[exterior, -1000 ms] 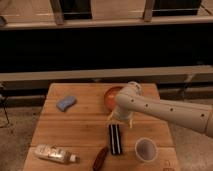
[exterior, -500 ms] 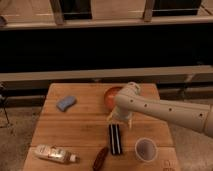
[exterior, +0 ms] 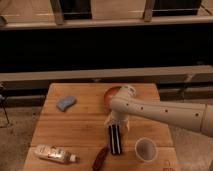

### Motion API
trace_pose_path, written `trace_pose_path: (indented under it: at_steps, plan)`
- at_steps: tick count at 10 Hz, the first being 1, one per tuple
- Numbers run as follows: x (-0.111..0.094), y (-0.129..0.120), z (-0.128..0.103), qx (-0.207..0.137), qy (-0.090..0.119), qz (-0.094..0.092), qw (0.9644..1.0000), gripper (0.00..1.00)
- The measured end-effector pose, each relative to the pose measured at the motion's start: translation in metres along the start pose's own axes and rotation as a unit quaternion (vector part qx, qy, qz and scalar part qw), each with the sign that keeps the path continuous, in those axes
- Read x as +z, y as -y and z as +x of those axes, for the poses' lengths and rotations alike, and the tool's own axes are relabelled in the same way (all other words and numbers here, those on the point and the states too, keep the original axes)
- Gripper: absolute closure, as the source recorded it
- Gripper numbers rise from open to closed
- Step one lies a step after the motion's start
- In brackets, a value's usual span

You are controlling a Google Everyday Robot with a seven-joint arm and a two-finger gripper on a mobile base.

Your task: Place the eraser on the white sponge

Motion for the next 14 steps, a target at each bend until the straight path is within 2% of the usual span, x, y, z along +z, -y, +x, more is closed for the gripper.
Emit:
trace_pose_path:
  at_steps: [3,7,10,12,13,14]
  plan:
    - [0.007,0.004,-0.010,-0.023,0.003,-0.008,0.9997,0.20]
    - [0.020,0.006,-0.013,-0.027,0.005,-0.025,0.9993,0.20]
    - [0.026,0.005,-0.011,-0.021,0.009,-0.036,0.9991,0.43]
    - [0.027,0.002,-0.010,-0.016,0.014,-0.041,0.9989,0.66]
    - [0.027,0.002,-0.010,-0.016,0.015,-0.042,0.9989,0.73]
    - [0.027,0.003,-0.010,-0.018,0.018,-0.042,0.9988,0.86]
